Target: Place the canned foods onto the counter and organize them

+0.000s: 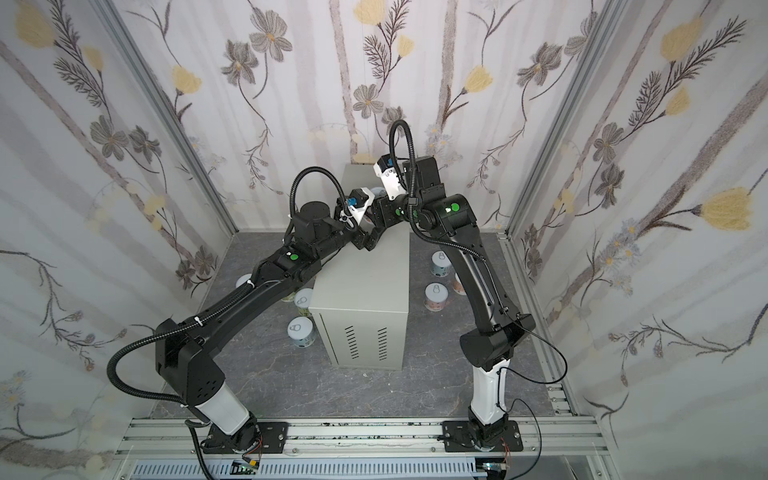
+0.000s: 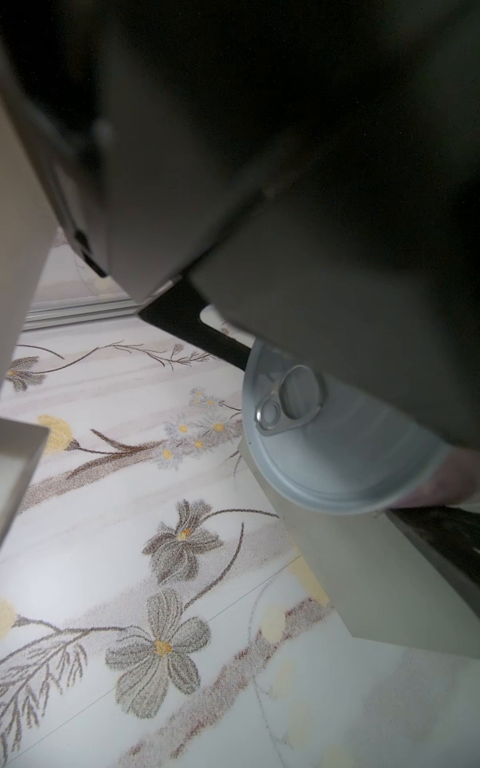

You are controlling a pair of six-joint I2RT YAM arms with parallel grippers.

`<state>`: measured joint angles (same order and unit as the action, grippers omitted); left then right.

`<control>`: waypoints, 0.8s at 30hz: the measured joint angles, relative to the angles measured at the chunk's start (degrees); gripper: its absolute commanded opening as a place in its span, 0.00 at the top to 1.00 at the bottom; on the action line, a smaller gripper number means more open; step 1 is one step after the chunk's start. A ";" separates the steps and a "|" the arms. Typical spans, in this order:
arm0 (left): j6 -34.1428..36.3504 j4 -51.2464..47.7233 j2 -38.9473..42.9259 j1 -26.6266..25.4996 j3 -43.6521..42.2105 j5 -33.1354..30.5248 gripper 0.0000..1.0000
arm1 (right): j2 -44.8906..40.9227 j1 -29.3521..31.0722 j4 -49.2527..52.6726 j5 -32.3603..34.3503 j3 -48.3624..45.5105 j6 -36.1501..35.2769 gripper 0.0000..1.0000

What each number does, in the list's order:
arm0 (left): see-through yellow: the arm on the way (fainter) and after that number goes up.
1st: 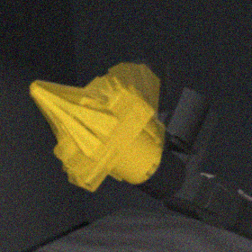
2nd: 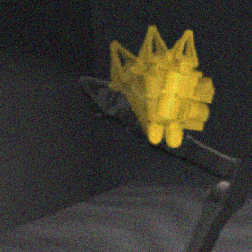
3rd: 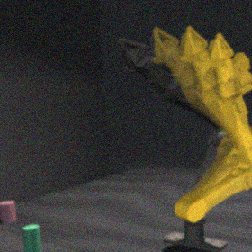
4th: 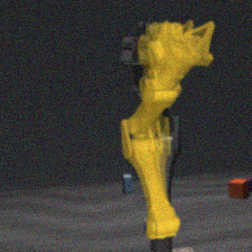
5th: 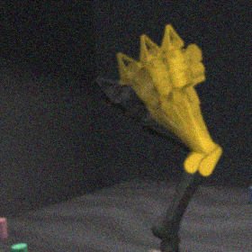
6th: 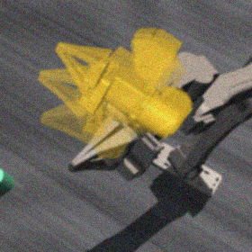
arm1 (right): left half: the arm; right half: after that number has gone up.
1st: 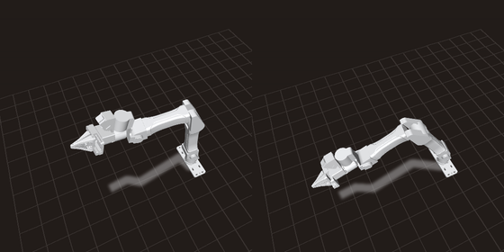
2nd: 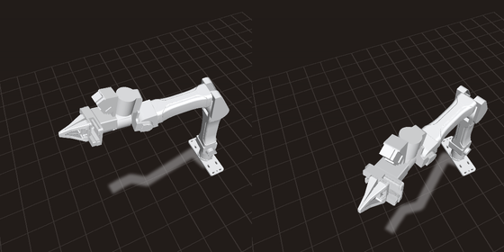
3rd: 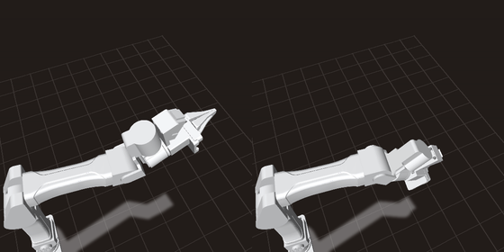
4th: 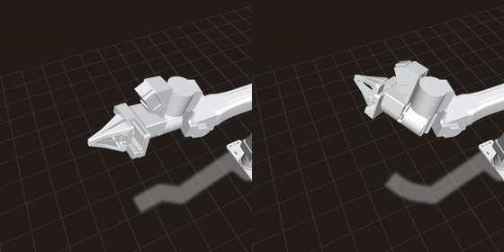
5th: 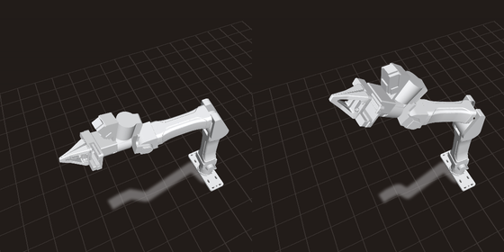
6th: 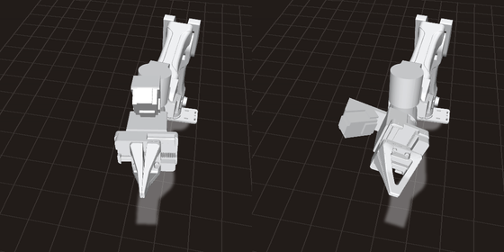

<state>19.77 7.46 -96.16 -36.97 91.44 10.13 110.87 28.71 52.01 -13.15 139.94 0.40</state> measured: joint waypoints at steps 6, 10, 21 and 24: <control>-1.57 -0.07 -0.22 0.37 -0.09 0.00 0.14 | 0.61 -0.13 -0.81 -0.33 0.20 0.61 0.31; -3.13 0.98 -0.20 0.70 -0.83 0.50 0.14 | 0.96 -0.22 -1.44 -0.76 0.20 0.76 0.26; -6.36 0.76 -0.20 1.11 -1.14 1.77 0.14 | 1.22 -0.28 -5.01 -0.52 -1.64 0.66 0.24; -6.69 0.63 -0.22 1.14 -1.14 2.23 0.14 | 0.33 -0.28 -7.87 0.26 -4.31 0.81 0.26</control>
<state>13.08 8.10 -96.38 -35.83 90.30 12.36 111.20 28.42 44.14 -12.88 135.63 1.21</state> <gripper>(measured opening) 0.858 0.763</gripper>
